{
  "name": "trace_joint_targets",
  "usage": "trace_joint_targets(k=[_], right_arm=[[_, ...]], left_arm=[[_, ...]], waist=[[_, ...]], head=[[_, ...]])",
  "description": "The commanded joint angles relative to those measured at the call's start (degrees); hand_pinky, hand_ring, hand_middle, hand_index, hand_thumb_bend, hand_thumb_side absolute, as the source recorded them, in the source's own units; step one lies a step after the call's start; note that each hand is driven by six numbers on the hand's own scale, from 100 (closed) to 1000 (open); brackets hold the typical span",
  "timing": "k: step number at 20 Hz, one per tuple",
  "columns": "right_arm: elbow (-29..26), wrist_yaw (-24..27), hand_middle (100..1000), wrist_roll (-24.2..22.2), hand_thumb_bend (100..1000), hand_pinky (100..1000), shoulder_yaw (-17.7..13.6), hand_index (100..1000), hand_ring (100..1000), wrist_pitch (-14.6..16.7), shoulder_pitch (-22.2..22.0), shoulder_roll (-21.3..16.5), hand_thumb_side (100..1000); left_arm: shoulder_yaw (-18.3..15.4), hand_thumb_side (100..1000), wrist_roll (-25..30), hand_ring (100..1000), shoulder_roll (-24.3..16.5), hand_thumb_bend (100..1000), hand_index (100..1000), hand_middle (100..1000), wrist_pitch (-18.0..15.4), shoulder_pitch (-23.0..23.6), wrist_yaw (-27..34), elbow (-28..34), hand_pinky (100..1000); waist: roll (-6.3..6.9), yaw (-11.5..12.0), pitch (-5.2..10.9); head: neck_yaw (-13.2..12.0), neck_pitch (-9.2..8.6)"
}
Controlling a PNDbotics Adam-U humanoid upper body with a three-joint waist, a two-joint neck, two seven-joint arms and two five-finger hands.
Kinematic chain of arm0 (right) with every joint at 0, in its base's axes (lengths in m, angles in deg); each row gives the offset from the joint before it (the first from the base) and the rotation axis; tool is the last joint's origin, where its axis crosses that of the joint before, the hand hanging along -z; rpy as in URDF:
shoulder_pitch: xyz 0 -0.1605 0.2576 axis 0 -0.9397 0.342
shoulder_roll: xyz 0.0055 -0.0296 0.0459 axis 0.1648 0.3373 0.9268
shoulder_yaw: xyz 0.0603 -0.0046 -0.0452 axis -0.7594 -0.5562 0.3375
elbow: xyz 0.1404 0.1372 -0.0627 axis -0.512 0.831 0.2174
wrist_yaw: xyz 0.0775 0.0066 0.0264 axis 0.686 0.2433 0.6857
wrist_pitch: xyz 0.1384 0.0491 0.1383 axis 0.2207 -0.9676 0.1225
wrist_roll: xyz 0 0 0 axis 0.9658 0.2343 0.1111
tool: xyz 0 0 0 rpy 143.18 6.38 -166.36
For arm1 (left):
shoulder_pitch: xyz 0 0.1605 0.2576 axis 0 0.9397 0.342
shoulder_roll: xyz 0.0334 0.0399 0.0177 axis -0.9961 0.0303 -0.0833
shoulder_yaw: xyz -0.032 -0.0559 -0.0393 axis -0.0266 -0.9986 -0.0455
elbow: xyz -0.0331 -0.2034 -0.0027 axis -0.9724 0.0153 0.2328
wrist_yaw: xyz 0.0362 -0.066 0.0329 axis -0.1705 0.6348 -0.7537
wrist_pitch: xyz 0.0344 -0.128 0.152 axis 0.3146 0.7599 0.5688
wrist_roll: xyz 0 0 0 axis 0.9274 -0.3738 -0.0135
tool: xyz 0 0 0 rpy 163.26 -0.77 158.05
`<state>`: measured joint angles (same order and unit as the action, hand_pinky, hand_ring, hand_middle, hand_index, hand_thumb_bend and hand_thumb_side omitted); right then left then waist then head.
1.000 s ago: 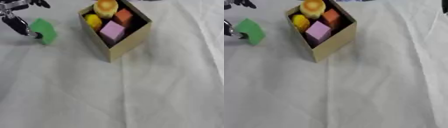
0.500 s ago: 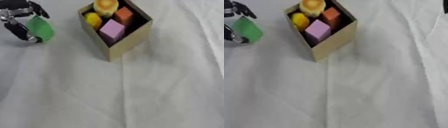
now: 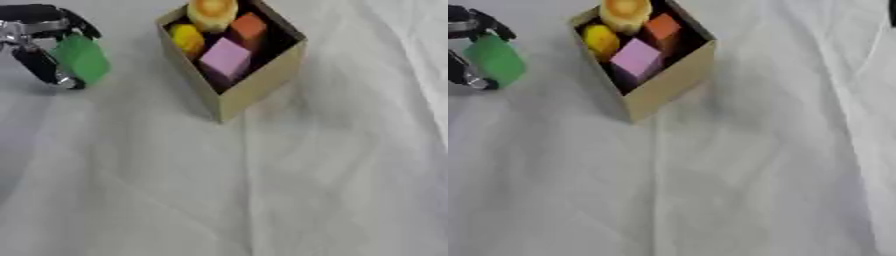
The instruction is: Pick up objects on the table and place them in the box.
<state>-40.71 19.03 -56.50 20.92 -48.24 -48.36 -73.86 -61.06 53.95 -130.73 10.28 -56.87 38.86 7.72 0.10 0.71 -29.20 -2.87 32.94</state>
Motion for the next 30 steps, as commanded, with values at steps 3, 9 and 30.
trace_joint_targets(k=[3, 9, 30], right_arm=[[0.0, 0.3, 665, 0.2, 100, 888, -1.0, 872, 801, 0.1, 0.2, -1.3, 707], [-0.1, 0.5, 665, 0.2, 100, 888, -1.1, 872, 801, 0.2, 0.1, -1.3, 707], [-0.3, 0.6, 669, -1.0, 100, 890, -0.1, 872, 802, 0.6, 1.3, -1.5, 664]], left_arm=[[-0.7, 100, -1.6, 525, -0.9, 345, 790, 594, 0.1, -1.3, -1.1, 0.1, 600], [-0.5, 100, -5.4, 459, -0.6, 277, 673, 502, 0.4, -1.3, -5.7, -0.1, 548], [4.6, 100, -12.5, 457, 10.4, 157, 673, 484, 7.5, -11.0, 9.6, 12.3, 592]], waist=[[0.03, -0.1, 1.45], [0.16, -0.3, 1.78], [0.38, -0.4, 4.93]], head=[[0.0, -0.72], [0.0, -0.78], [2.3, 1.58]])
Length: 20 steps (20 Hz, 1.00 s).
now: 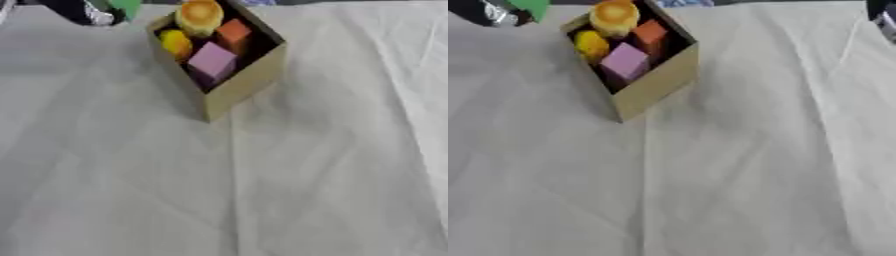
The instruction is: Pick up objects on the table and place them in the box.
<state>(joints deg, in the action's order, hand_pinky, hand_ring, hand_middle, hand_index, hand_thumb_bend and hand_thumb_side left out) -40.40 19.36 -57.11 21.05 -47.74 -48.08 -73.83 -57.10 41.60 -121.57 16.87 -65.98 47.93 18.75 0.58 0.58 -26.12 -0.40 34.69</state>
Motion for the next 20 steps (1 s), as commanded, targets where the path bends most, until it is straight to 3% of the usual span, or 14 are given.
trace_joint_targets(k=[1, 13, 16, 17, 18, 20], right_arm=[[-0.7, 0.3, 669, -0.5, 100, 889, -0.1, 872, 802, 0.1, 1.2, -1.5, 664], [-1.1, 0.7, 669, -1.1, 100, 889, 0.5, 873, 802, 0.2, 3.0, -0.7, 672], [-1.2, 0.8, 668, -1.1, 100, 889, 0.5, 872, 801, 0.2, 3.1, -0.5, 670], [-1.2, 0.8, 668, -1.0, 100, 889, 0.5, 872, 801, 0.2, 3.1, -0.4, 671], [-1.1, 0.8, 667, -1.0, 100, 889, 0.5, 872, 801, 0.2, 3.1, -0.4, 673], [-1.0, 0.8, 666, -1.0, 100, 889, 0.5, 872, 800, 0.2, 3.0, -0.4, 676]], left_arm=[[1.0, 100, -0.2, 460, 2.3, 163, 676, 487, 1.0, -2.3, 0.3, 1.2, 597], [1.2, 100, -0.8, 513, 6.6, 325, 706, 532, -1.3, -2.0, -11.4, -8.3, 658], [1.2, 100, -0.6, 568, 7.0, 434, 745, 577, -2.7, -1.9, -13.5, -9.6, 697], [1.2, 100, -0.5, 631, 7.2, 501, 796, 635, -3.2, -1.9, -13.8, -9.9, 731], [1.1, 178, -0.5, 728, 7.3, 583, 866, 717, -3.8, -1.8, -13.9, -10.1, 775], [1.1, 375, -0.3, 840, 7.3, 712, 963, 825, -5.0, -1.8, -13.6, -10.1, 851]], waist=[[-0.07, -0.4, 1.85], [0.27, -1.4, 1.26], [0.34, -1.5, 1.17], [0.36, -1.6, 1.16], [0.37, -1.6, 1.16], [0.4, -1.6, 1.17]], head=[[-0.3, -0.3], [-2.0, -1.69], [-2.1, -1.85], [-2.2, -1.88], [-2.2, -1.88], [-2.1, -1.76]])
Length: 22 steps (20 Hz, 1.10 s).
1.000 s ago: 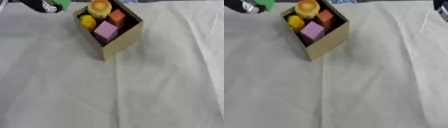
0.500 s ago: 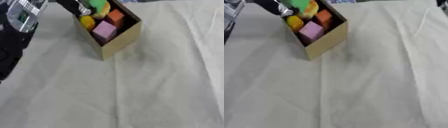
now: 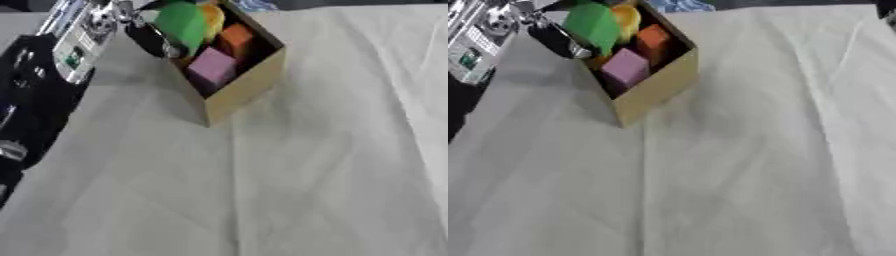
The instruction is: Pick up objects on the table and place them in the box.
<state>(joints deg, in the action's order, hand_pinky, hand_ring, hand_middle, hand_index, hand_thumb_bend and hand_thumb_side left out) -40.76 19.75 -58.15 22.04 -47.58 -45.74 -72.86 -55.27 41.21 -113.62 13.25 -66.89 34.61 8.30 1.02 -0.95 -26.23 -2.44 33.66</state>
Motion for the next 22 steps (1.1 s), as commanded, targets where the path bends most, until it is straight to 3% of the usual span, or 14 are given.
trace_joint_targets(k=[1, 5, 11, 14, 17, 22], right_arm=[[-0.6, 0.4, 666, 0.1, 100, 889, -0.6, 872, 800, 0.0, 0.6, -1.3, 677], [-0.3, 0.4, 665, 0.2, 100, 889, -0.6, 871, 799, 0.0, 0.2, -1.3, 686], [-0.1, 0.5, 664, 0.2, 100, 889, -0.7, 871, 798, 0.1, -0.1, -1.3, 688], [-0.1, 0.6, 664, 0.4, 100, 888, -0.8, 870, 798, 0.1, -0.3, -1.3, 698], [-0.3, 1.0, 660, 0.9, 100, 888, -1.0, 869, 795, 0.1, -0.6, -1.1, 663], [-1.2, 3.9, 707, 5.9, 100, 894, -1.8, 881, 823, -0.5, -1.5, -0.1, 652]], left_arm=[[-0.8, 421, 0.0, 856, -0.8, 734, 981, 840, -1.9, -0.8, -0.2, 0.5, 861], [-1.6, 535, -2.5, 880, -1.1, 773, 1000, 861, -2.3, -0.8, 0.3, 2.4, 867], [-2.4, 579, -6.8, 856, -1.7, 769, 984, 843, -1.1, -0.4, 3.8, 5.5, 847], [-3.2, 563, -9.5, 803, -2.5, 586, 915, 779, 0.6, 0.2, 6.0, 8.0, 817], [-4.1, 566, -16.7, 763, -4.6, 465, 847, 725, 4.1, 2.5, 12.0, 15.2, 799], [-9.1, 630, -32.0, 757, -11.9, 435, 898, 742, 9.8, 12.7, 29.9, 33.8, 790]], waist=[[-0.01, -0.1, 1.29], [0.08, 0.2, 1.43], [0.03, 0.9, 1.97], [-0.19, 1.6, 2.54], [-0.45, 2.5, 3.32], [-0.55, 4.2, 4.7]], head=[[0.0, -0.67], [0.3, -0.34], [0.6, 0.32], [1.2, 0.92], [2.2, 1.74], [4.9, 3.13]])
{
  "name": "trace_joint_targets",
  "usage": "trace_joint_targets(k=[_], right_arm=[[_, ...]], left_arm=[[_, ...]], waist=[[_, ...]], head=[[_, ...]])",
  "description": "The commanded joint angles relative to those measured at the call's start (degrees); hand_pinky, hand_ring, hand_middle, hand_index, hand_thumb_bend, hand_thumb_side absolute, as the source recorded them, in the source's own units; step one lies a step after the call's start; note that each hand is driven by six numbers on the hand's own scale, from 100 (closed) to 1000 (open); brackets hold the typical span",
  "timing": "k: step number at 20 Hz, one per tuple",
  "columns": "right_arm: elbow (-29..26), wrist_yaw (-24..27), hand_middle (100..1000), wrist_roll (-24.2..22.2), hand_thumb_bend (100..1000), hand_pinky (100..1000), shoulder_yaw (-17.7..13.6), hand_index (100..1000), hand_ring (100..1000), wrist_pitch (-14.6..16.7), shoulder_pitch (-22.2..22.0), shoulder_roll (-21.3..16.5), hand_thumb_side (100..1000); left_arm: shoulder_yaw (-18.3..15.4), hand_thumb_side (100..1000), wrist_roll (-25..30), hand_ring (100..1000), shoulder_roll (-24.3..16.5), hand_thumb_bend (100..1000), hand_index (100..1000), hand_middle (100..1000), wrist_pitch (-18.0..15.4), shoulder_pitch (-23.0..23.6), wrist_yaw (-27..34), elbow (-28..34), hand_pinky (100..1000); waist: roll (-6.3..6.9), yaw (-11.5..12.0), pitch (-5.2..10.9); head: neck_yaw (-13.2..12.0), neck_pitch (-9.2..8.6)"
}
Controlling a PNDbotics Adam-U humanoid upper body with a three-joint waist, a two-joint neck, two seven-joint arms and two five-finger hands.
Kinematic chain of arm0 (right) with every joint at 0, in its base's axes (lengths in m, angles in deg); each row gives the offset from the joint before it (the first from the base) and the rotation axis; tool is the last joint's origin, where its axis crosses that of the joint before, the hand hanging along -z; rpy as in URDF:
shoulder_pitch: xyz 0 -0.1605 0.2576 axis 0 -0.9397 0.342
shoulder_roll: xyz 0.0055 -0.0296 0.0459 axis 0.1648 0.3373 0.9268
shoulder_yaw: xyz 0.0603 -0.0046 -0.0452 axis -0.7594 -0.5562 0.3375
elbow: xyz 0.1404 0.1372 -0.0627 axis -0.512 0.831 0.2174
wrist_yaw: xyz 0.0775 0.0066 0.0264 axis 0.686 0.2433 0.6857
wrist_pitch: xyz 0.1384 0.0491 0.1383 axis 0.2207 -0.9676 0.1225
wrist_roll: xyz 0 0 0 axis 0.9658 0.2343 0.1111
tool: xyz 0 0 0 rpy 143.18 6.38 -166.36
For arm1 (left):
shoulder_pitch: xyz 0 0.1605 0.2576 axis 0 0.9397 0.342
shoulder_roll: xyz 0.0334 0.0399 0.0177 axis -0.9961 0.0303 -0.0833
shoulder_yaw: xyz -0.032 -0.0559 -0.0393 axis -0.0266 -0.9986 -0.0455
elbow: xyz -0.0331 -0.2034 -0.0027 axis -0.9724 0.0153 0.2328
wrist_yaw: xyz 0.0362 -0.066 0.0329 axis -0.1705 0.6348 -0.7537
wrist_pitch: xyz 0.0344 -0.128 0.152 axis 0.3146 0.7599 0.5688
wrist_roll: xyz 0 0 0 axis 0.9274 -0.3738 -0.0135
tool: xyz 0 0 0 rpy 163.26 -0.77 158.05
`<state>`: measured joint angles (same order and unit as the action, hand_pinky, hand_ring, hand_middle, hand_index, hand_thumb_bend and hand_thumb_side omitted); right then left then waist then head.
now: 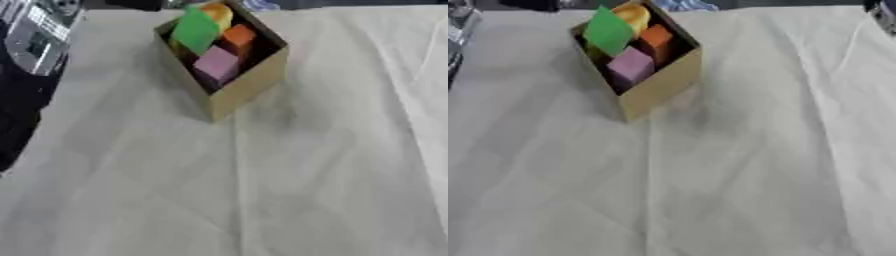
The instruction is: Pick up objects on the table and place them in the box.
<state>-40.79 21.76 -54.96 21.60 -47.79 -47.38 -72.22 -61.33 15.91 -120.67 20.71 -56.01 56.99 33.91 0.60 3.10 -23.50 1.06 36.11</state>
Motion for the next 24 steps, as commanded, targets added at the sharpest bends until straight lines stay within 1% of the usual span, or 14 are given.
trace_joint_targets(k=[1, 4, 6, 8, 11, 16, 20, 22, 24], right_arm=[[-1.4, 2.8, 712, 4.3, 100, 895, -1.6, 883, 827, -0.5, -0.3, -0.5, 650], [-2.3, 6.0, 743, 9.3, 100, 899, -2.1, 899, 852, -1.1, -1.2, 0.4, 647], [-3.0, 7.6, 752, 11.3, 100, 899, -2.2, 906, 862, -1.5, -1.6, 1.2, 650], [-3.6, 8.8, 776, 12.5, 100, 899, -2.3, 915, 885, -1.7, -2.4, 2.0, 657], [-4.8, 10.2, 789, 14.9, 100, 901, -2.6, 921, 906, -1.9, -4.0, 3.0, 659], [-7.0, 11.6, 798, 18.3, 100, 902, -2.9, 929, 914, -2.2, -5.9, 4.3, 655], [-8.7, 13.0, 866, 19.4, 100, 907, -2.6, 963, 956, -2.9, -7.1, 5.6, 661], [-8.9, 13.5, 871, 19.4, 100, 907, -2.3, 966, 961, -2.9, -7.5, 6.4, 649], [-8.9, 13.9, 866, 19.7, 100, 907, -2.1, 961, 961, -2.7, -7.8, 7.0, 658]], left_arm=[[-4.1, 643, -9.9, 755, -6.1, 430, 903, 743, 3.3, 4.3, 10.9, 10.9, 788], [-7.0, 659, -18.0, 756, -8.9, 436, 920, 750, 5.1, 11.9, 20.4, 17.5, 783], [-8.3, 669, -21.2, 754, -9.9, 442, 924, 749, 5.2, 16.7, 24.2, 20.5, 782], [-9.4, 681, -23.2, 753, -9.7, 446, 924, 748, 5.0, 20.9, 26.7, 22.4, 781], [-11.1, 702, -25.6, 749, -8.0, 450, 920, 745, 4.2, 26.0, 29.1, 23.7, 779], [-13.1, 720, -29.0, 746, -5.5, 454, 923, 742, 1.9, 32.5, 32.5, 24.0, 777], [-14.1, 716, -30.7, 747, -3.7, 460, 926, 743, -0.8, 36.0, 33.2, 25.3, 777], [-14.2, 719, -31.1, 748, -3.0, 474, 929, 744, -2.0, 37.4, 33.1, 26.2, 777], [-14.3, 704, -31.2, 748, -2.5, 469, 929, 744, -2.8, 38.3, 32.7, 26.9, 777]], waist=[[-0.15, 0.4, 2.21], [-0.37, 1.1, 2.92], [-0.54, 1.4, 3.35], [-0.72, 1.6, 3.67], [-0.93, 1.6, 4.0], [-1.16, 1.5, 4.44], [-1.2, 1.5, 4.69], [-1.2, 1.5, 4.76], [-1.2, 1.6, 4.85]], head=[[2.1, 0.89], [3.1, 0.97], [3.5, 0.92], [3.9, 0.76], [4.0, 0.58], [3.9, 0.2], [3.5, 0.21], [3.3, 0.29], [3.1, 0.54]])
